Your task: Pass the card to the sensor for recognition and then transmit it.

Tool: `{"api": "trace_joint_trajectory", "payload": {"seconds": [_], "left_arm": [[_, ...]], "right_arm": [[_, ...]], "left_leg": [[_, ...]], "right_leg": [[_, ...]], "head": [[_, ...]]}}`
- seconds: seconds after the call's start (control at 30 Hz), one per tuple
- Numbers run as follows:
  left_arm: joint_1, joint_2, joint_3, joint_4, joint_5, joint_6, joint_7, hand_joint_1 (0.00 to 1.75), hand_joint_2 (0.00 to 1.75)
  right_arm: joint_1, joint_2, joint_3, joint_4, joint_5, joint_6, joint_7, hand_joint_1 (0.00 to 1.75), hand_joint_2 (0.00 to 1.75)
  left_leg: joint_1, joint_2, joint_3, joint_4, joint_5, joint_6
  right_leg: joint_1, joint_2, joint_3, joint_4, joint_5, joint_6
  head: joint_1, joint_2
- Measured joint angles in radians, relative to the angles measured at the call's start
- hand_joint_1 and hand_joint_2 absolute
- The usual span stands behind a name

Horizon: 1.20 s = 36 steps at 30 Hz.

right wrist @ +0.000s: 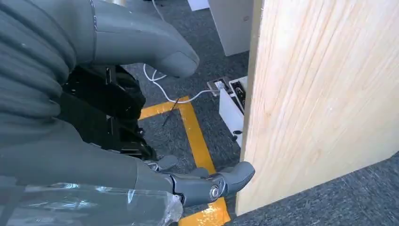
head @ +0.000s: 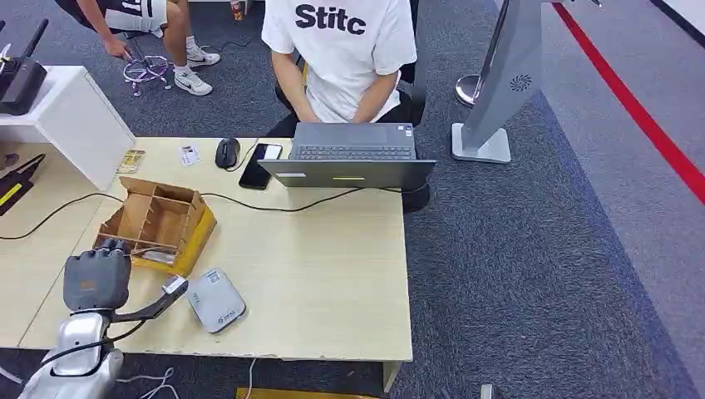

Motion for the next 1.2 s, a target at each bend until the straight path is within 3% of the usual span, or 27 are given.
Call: {"api": "trace_joint_trajectory", "payload": {"seconds": [0.2,0.3,0.43,0.67,0.8,1.0,1.2], "left_arm": [[-0.028,0.021,-0.009,-0.018,0.0,-0.008,-0.016,1.75,1.75],[-0.084,0.047,-0.014,-0.101,0.0,-0.088,-0.064,1.75,1.75],[-0.155,0.059,-0.025,-0.187,0.0,-0.147,-0.101,1.75,1.75],[-0.244,0.061,-0.059,-0.276,0.0,-0.2,-0.089,1.75,1.75],[-0.299,0.065,-0.091,-0.26,0.0,-0.217,-0.06,1.75,1.75],[-0.389,0.066,-0.144,-0.148,0.0,-0.203,-0.025,1.75,1.75],[-0.407,0.068,-0.199,-0.101,0.0,-0.198,-0.005,1.75,1.75]], "right_arm": [[-0.002,0.0,0.0,0.0,0.007,0.001,0.003,0.0,1.75],[-0.009,0.0,0.0,0.0,0.019,0.002,0.008,0.0,1.75],[-0.014,0.0,0.0,0.0,0.029,0.002,0.014,0.0,1.75],[-0.018,0.001,0.0,0.0,0.037,0.002,0.015,0.0,1.75],[-0.023,0.002,0.0,0.0,0.051,0.002,0.024,0.0,1.75],[-0.031,0.007,0.002,0.0,0.06,0.002,0.032,0.0,1.75],[-0.032,0.009,0.002,0.0,0.063,0.002,0.032,0.0,1.75]], "left_leg": [[0.001,0.0,0.0,0.0,0.001,0.0],[0.001,0.0,-0.001,0.0,0.002,0.0],[0.001,0.0,-0.001,0.0,0.003,-0.001],[0.001,0.0,-0.001,0.0,0.003,-0.001],[0.001,0.0,-0.001,0.0,0.004,-0.001],[0.002,0.0,-0.001,0.0,0.004,-0.002],[0.001,0.001,-0.001,0.0,0.004,-0.002]], "right_leg": [[0.001,0.0,-0.001,0.0,0.001,-0.001],[0.001,0.0,-0.001,0.0,0.002,-0.002],[0.001,-0.001,-0.001,0.0,0.003,-0.002],[0.001,0.0,-0.001,0.0,0.003,-0.003],[0.001,0.0,-0.001,0.0,0.003,-0.003],[0.001,0.0,-0.001,0.0,0.004,-0.003],[0.001,0.003,-0.002,0.0,0.004,-0.003]], "head": [[0.0,0.0],[0.0,0.0],[0.0,0.0],[0.0,0.0],[0.0,0.0],[0.0,0.0],[0.001,0.0]]}}
